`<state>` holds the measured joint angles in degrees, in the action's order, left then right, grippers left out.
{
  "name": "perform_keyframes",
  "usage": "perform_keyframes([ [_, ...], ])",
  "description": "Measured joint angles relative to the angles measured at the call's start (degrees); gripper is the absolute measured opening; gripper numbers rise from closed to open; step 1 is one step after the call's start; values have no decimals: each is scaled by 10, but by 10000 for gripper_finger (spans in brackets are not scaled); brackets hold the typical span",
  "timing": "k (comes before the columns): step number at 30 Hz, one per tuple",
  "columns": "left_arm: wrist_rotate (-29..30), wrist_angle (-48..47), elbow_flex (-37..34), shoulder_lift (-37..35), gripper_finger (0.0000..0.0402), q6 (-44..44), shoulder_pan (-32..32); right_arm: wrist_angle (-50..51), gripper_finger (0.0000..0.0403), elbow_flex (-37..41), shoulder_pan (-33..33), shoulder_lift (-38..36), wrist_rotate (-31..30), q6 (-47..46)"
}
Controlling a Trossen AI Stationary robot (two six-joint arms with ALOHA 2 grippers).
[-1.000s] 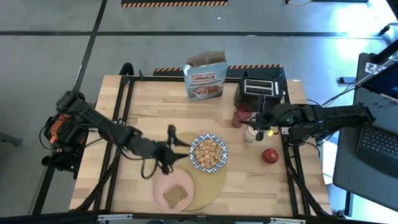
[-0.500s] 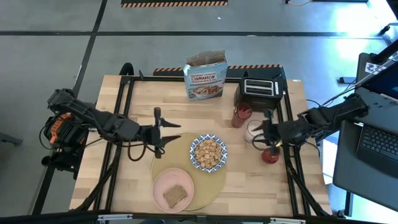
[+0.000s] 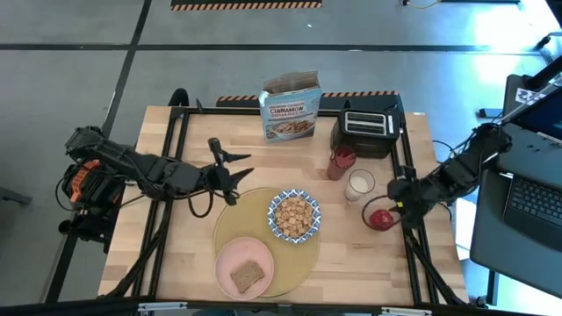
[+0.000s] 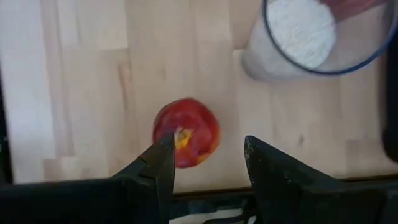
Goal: Arrange a breakfast setting
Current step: Put the apple on the pink plate
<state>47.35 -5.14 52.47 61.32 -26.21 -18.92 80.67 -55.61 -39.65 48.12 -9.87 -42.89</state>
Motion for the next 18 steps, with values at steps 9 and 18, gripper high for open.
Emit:
perform_keyframes([
  [9, -34, -21, 0, 0, 165, 20, 31, -65, 247, 97, -60, 0, 8, -96],
  [18, -35, -21, 1, 0, 165, 22, 32, -221, 377, 220, -69, 0, 44, -124],
])
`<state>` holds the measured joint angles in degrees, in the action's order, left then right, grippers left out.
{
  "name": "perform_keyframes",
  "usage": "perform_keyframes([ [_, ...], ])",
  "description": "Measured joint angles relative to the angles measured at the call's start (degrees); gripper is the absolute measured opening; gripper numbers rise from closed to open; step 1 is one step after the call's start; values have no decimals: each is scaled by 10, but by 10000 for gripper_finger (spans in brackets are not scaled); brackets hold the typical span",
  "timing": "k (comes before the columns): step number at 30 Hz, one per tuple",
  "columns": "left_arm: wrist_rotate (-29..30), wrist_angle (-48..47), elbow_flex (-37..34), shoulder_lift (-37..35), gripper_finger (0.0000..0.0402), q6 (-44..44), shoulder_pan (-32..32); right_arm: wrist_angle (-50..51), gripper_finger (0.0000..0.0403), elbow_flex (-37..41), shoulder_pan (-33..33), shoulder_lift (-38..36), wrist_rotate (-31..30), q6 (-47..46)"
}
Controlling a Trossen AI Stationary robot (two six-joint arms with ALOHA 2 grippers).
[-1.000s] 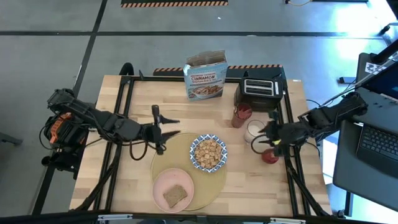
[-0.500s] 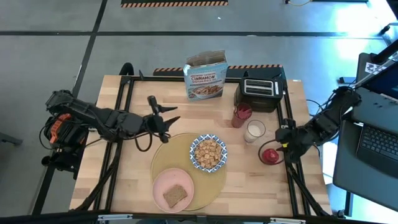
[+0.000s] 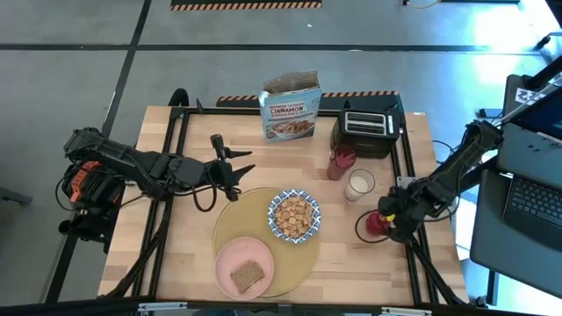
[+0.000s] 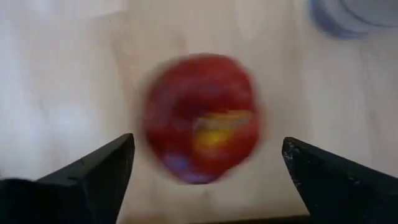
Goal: Arrange a breakfast setting
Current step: Put the apple on the pink plate
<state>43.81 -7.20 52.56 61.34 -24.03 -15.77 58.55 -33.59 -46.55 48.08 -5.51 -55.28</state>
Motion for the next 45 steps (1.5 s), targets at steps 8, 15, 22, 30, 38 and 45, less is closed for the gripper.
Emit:
perform_keyframes([
  [8, -2, 3, 0, 0, 165, 5, 0, -16, 384, 16, 1, 2, -20, 9],
  [15, -4, 3, 0, 0, 165, 5, 0, -28, 385, 15, 1, 2, -77, 11],
  [22, -15, 2, 0, 0, 165, 5, 0, -67, 385, 15, 1, 29, -102, 11],
  [30, -15, 0, 0, 0, 165, 5, 0, -106, 385, 15, 1, 109, -83, 10],
  [38, -15, 0, 0, 0, 165, 10, 0, -119, 355, 15, 1, 147, -59, 8],
  [45, -15, 0, 0, 0, 165, 10, 0, -119, 306, 14, 1, 147, -62, 10],
])
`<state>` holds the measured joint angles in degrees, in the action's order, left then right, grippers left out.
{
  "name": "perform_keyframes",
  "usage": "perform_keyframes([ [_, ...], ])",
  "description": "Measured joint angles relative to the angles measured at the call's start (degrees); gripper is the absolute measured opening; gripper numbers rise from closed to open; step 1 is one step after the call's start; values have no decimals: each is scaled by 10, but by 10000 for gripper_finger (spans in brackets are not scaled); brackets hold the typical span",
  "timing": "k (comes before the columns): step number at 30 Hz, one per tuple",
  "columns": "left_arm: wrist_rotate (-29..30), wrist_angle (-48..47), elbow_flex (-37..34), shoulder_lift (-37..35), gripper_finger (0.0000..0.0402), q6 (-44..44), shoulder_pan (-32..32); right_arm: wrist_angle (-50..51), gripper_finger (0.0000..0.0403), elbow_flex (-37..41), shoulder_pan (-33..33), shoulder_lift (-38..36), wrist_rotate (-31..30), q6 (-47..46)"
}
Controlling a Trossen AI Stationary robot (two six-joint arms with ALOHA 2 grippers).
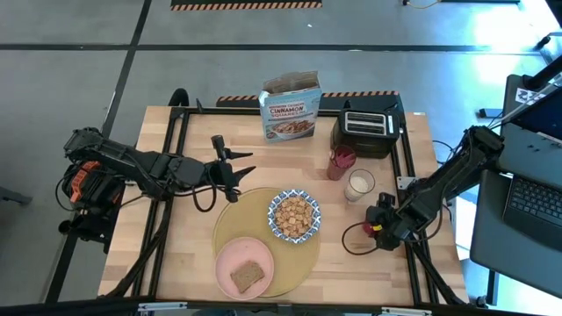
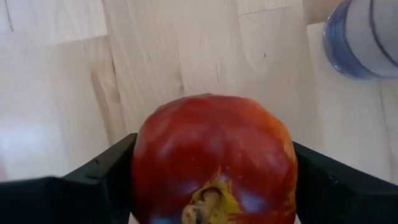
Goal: Arrange a breakfast setting
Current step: Put the apple on the pink plate
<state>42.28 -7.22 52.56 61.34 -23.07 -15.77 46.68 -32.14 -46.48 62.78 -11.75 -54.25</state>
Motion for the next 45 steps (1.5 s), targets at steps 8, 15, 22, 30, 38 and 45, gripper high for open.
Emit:
perform_keyframes([
  [8, 0, 0, 0, 0, 165, 0, 0, -18, 319, -33, 0, 0, 18, 17],
  [15, 0, 0, 0, 0, 165, 0, 0, -104, 306, -84, 17, 0, -48, 108],
  [22, 1, 0, 0, 0, 165, -6, 0, -303, 306, -133, 120, 51, -11, 359],
  [30, 48, -25, 1, -8, 165, -10, -9, -215, 306, -355, 231, 247, 145, 617],
  [38, 79, -70, 1, -47, 165, 29, -45, -168, 312, -526, 276, 405, 239, 807],
  [45, 81, -96, 1, -72, 165, 48, -58, -205, 307, -577, 306, 481, 321, 924],
])
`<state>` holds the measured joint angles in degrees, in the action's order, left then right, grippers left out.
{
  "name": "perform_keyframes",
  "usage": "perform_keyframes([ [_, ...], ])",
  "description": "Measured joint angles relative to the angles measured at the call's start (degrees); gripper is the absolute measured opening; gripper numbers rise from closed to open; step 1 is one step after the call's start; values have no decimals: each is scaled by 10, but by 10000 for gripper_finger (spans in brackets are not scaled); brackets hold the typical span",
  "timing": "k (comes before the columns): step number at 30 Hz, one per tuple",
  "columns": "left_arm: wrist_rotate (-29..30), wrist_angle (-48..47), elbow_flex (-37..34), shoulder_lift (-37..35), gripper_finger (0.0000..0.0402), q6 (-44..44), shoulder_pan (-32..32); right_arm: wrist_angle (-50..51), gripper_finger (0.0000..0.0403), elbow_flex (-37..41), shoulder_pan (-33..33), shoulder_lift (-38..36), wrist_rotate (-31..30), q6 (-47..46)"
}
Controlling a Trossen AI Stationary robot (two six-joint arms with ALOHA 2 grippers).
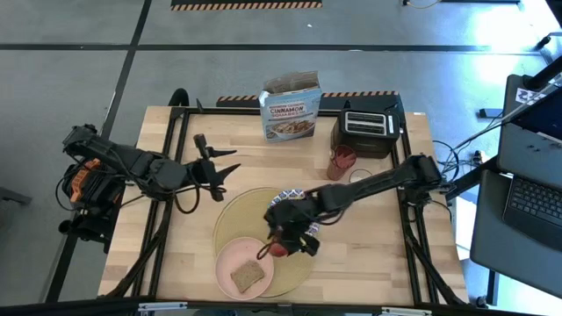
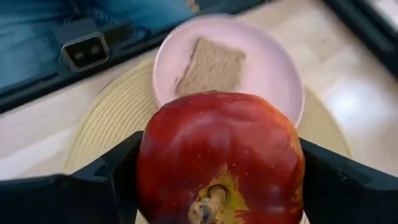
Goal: Arrange a breakfast setting
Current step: Put the apple on the pink plate
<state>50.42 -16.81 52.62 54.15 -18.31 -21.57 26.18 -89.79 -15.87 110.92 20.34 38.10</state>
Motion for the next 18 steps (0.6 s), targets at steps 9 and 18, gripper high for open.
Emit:
perform_keyframes([
  [9, 11, -23, 0, -6, 165, 17, 0, -32, 308, -29, 41, 52, 52, 62],
  [18, -146, -177, 0, -6, 165, 234, -14, -36, 309, -30, 43, 54, 6, 56],
])
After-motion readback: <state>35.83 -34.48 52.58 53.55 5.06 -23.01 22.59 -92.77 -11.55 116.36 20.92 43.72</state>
